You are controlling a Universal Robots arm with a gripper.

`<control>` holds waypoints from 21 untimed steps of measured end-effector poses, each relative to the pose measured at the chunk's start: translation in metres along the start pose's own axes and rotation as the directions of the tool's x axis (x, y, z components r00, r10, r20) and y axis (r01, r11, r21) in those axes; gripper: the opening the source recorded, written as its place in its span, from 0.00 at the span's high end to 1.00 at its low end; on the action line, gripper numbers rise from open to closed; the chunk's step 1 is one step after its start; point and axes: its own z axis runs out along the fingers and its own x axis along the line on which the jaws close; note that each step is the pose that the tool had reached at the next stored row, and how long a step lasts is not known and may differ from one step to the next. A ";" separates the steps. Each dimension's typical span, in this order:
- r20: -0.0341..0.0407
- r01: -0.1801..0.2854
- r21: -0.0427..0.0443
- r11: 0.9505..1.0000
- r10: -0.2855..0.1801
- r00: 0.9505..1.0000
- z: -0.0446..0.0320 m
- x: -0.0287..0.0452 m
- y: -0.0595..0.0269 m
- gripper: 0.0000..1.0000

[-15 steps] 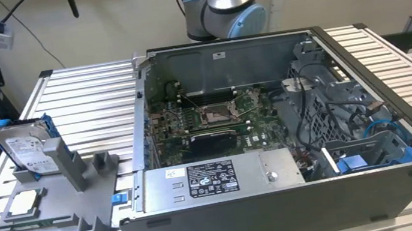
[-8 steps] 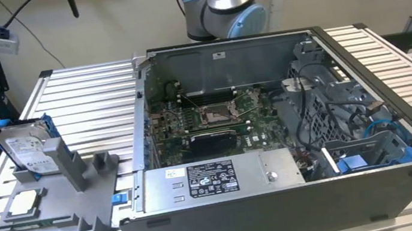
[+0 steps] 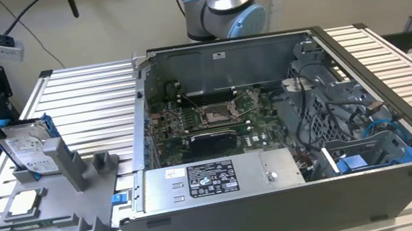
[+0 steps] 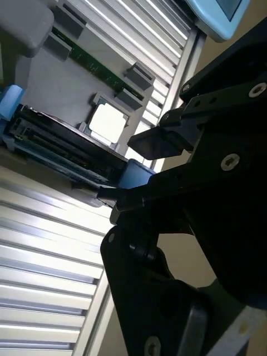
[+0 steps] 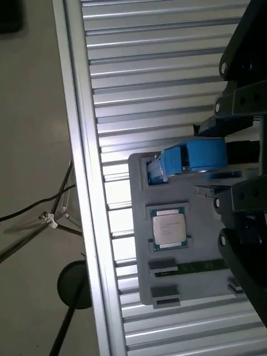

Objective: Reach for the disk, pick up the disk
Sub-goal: 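Pick up the disk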

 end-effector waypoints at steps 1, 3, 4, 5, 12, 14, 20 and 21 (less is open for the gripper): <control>0.000 0.004 0.001 1.000 -0.004 1.000 0.0018 0.0000 0.0000 0.00; 0.000 0.010 0.003 1.000 -0.010 1.000 0.0055 0.0000 0.0000 0.00; 0.001 0.013 0.005 1.000 -0.013 1.000 0.0072 0.0000 0.0000 0.00; 0.001 0.016 0.007 1.000 -0.016 1.000 0.0088 0.0000 0.0000 0.00; 0.005 0.028 0.030 0.999 -0.028 1.000 0.0199 0.0007 0.0044 0.00; 0.006 0.028 0.036 0.999 -0.028 1.000 0.0232 0.0011 0.0073 0.00; 0.010 0.028 0.067 0.997 -0.029 1.000 0.0301 0.0013 0.0096 0.00; 0.011 0.028 0.070 0.997 -0.029 1.000 0.0311 0.0013 0.0096 0.00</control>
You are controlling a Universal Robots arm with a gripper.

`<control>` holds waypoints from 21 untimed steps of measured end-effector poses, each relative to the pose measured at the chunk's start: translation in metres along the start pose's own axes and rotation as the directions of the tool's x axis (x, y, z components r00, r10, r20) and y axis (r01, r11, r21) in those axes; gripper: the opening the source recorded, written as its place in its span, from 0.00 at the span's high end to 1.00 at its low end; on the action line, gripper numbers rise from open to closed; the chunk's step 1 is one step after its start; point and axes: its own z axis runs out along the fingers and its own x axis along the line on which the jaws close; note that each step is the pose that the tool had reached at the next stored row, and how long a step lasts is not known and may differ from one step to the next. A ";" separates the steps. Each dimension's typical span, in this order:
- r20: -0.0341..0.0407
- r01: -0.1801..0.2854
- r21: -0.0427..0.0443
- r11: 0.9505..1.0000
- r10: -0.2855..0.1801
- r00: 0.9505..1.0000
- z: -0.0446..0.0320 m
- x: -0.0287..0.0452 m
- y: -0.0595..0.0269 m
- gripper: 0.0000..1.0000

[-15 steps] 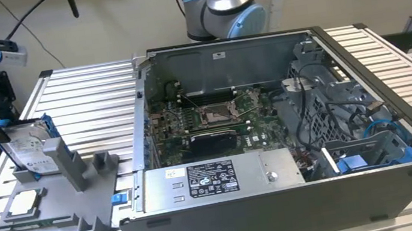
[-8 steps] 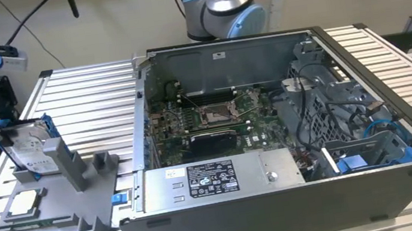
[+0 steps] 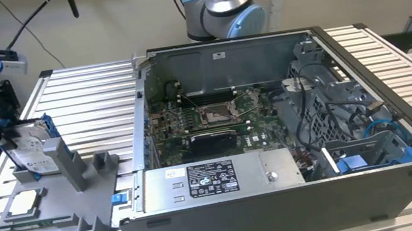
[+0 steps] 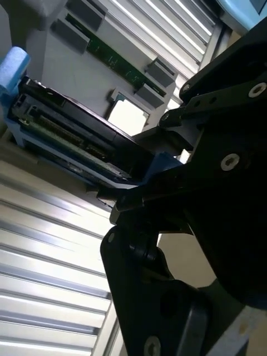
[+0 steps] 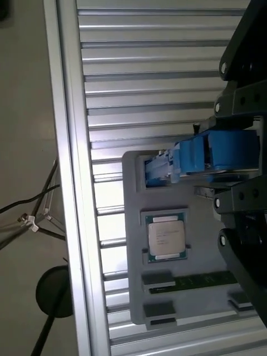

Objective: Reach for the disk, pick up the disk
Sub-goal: 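Pick up the disk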

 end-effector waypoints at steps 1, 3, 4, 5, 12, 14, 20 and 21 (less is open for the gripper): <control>0.000 0.000 0.002 1.000 0.000 1.000 0.0009 0.0000 0.0001 0.00; 0.001 0.000 0.005 1.000 0.000 1.000 0.0026 0.0000 0.0002 0.00; 0.001 0.000 0.005 1.000 0.000 1.000 0.0033 0.0000 0.0002 0.00; 0.001 0.000 0.005 1.000 0.000 1.000 0.0037 0.0000 0.0003 0.00; 0.001 0.000 0.005 1.000 0.000 1.000 0.0096 0.0000 0.0006 0.00; 0.001 0.000 0.005 1.000 0.000 1.000 0.0108 0.0000 0.0007 0.00; 0.001 -0.001 0.005 1.000 0.001 1.000 0.0131 0.0000 0.0009 0.00; 0.001 -0.001 0.005 1.000 0.001 1.000 0.0135 0.0000 0.0009 0.00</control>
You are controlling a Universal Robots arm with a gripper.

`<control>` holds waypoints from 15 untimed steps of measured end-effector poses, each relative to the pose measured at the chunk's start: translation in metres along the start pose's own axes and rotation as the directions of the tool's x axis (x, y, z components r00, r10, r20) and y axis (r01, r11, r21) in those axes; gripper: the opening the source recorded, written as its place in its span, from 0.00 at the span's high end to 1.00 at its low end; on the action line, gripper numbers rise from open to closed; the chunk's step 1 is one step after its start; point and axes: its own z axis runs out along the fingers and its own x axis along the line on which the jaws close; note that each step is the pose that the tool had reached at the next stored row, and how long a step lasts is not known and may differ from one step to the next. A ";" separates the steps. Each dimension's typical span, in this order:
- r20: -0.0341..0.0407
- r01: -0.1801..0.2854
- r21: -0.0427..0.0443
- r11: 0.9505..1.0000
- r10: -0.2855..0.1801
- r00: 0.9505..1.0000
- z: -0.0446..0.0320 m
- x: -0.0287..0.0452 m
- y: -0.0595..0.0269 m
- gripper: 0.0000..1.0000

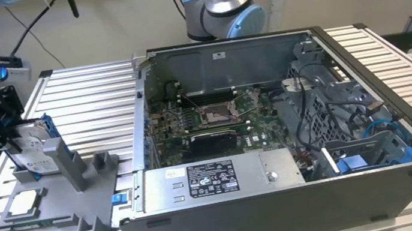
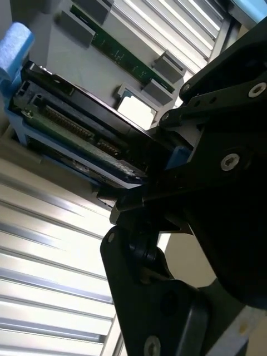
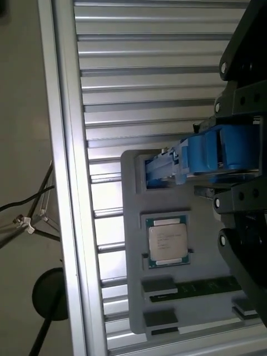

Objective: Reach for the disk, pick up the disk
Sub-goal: 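Pick up the disk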

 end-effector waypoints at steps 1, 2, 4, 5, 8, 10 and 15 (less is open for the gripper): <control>0.000 0.000 0.000 1.000 0.000 1.000 0.0005 0.0000 0.0000 0.00; 0.001 0.000 0.000 1.000 0.000 1.000 0.0009 0.0000 0.0001 0.00; 0.001 0.000 0.000 1.000 0.000 1.000 0.0015 0.0000 0.0001 0.00; 0.001 0.000 0.000 1.000 0.000 1.000 0.0018 0.0000 0.0001 0.00; 0.002 0.000 0.000 1.000 0.000 1.000 0.0033 0.0000 0.0002 0.00; 0.002 0.000 0.000 1.000 0.000 1.000 0.0043 0.0001 0.0003 0.00; 0.002 0.000 0.000 1.000 0.000 1.000 0.0064 0.0001 0.0004 0.00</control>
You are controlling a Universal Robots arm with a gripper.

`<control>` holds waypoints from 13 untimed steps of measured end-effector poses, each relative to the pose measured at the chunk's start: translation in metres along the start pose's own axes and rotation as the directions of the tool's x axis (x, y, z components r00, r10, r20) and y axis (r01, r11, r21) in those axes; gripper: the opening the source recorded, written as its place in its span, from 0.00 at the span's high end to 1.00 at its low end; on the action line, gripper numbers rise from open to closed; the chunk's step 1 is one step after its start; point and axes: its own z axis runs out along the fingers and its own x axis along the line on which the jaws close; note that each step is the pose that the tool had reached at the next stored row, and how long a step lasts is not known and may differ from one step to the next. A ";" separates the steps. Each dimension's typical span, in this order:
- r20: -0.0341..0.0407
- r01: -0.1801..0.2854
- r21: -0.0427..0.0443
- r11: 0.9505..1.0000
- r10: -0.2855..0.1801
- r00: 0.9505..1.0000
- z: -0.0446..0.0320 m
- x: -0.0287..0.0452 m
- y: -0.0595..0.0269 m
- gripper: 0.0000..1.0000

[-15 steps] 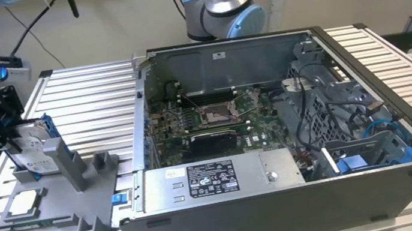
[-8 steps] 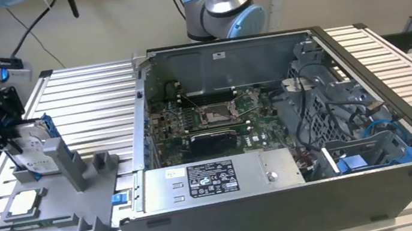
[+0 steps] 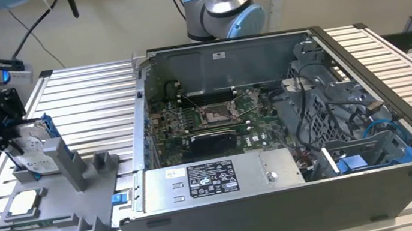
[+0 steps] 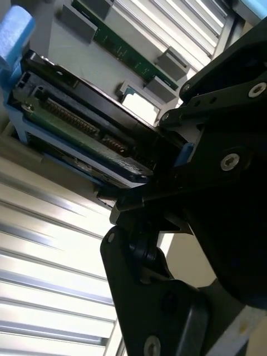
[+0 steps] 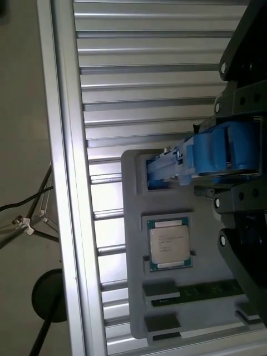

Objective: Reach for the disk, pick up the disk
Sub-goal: 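Pick up the disk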

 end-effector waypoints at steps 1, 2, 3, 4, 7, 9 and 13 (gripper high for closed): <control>0.000 0.000 0.000 1.000 0.000 1.000 0.0003 0.0000 0.0000 0.00; 0.000 0.000 0.000 1.000 0.000 1.000 0.0006 0.0000 0.0001 0.00; 0.000 0.000 0.000 1.000 0.000 1.000 0.0009 0.0000 0.0001 0.00; 0.000 0.000 0.000 1.000 0.000 1.000 0.0012 0.0000 0.0001 0.00; 0.000 0.000 0.000 1.000 0.000 1.000 0.0019 0.0000 -0.0001 0.00; 0.000 0.000 -0.001 1.000 0.000 1.000 0.0020 -0.0001 -0.0012 0.00; 0.000 0.000 -0.013 1.000 0.000 1.000 0.0020 -0.0005 -0.0044 0.00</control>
